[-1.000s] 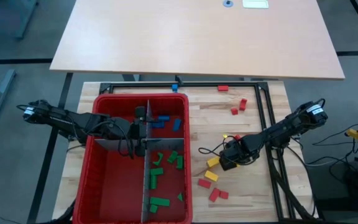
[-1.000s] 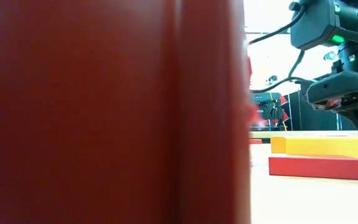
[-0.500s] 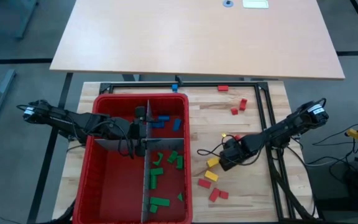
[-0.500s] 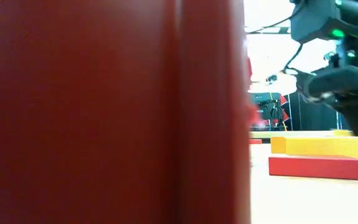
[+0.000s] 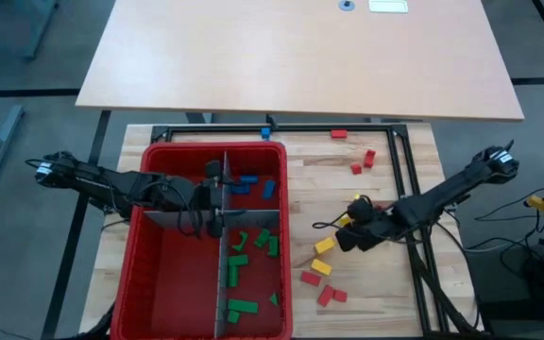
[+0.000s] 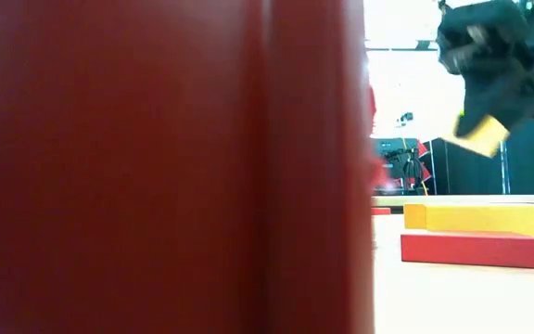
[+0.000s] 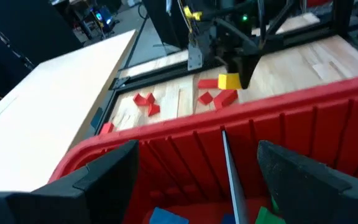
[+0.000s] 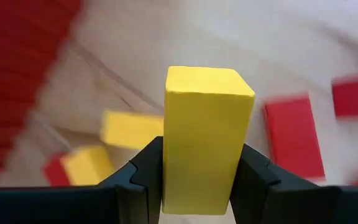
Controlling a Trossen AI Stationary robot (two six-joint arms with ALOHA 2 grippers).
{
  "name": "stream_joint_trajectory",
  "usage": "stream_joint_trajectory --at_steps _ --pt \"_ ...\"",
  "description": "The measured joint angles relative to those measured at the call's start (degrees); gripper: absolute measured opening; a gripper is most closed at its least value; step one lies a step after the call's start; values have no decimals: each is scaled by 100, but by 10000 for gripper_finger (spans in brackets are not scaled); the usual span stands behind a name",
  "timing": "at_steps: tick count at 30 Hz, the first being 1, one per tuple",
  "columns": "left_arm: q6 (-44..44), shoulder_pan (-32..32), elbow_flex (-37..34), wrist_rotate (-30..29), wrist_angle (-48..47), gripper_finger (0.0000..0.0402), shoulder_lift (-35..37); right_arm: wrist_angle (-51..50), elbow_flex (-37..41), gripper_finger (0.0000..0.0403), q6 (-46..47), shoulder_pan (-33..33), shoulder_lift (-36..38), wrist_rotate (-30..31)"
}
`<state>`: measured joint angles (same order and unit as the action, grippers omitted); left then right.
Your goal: Sort blocks
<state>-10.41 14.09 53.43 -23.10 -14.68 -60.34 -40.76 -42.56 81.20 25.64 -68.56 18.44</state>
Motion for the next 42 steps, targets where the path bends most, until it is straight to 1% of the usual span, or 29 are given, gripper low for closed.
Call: stream_joint_trajectory --at_steps 3,7,9,13,15,18,22,27,32,36,42 --pt "-17 0 0 194 218 313 0 389 -1 114 -434 87 321 560" --pt "-20 0 0 486 549 313 0 1377 -3 114 -1352 100 570 1043" --pt "-20 0 0 606 735 313 0 2058 -3 114 -2012 98 615 1120" --pt "-22 0 0 667 1171 313 -49 3367 -7 114 -3249 97 607 1158" --pt "-22 0 0 801 1411 313 -108 3762 -9 114 -3718 97 577 1157" --pt "-8 0 0 1133 1863 313 -252 4025 -9 114 -4151 84 529 1162" --pt "-4 0 0 1543 2576 313 -577 4412 -9 114 -4498 35 466 1160" --pt "7 -24 0 1613 3225 313 -1092 4779 -9 114 -4845 -8 431 1115" --pt "227 -78 0 1627 3958 313 -1588 4971 -9 114 -5048 -8 431 1047" --pt "606 -207 0 1678 4510 313 -1879 5145 -9 114 -5189 -8 431 967" --pt "1446 -539 0 2263 4891 313 -2144 5383 -9 114 -5386 -14 431 846"
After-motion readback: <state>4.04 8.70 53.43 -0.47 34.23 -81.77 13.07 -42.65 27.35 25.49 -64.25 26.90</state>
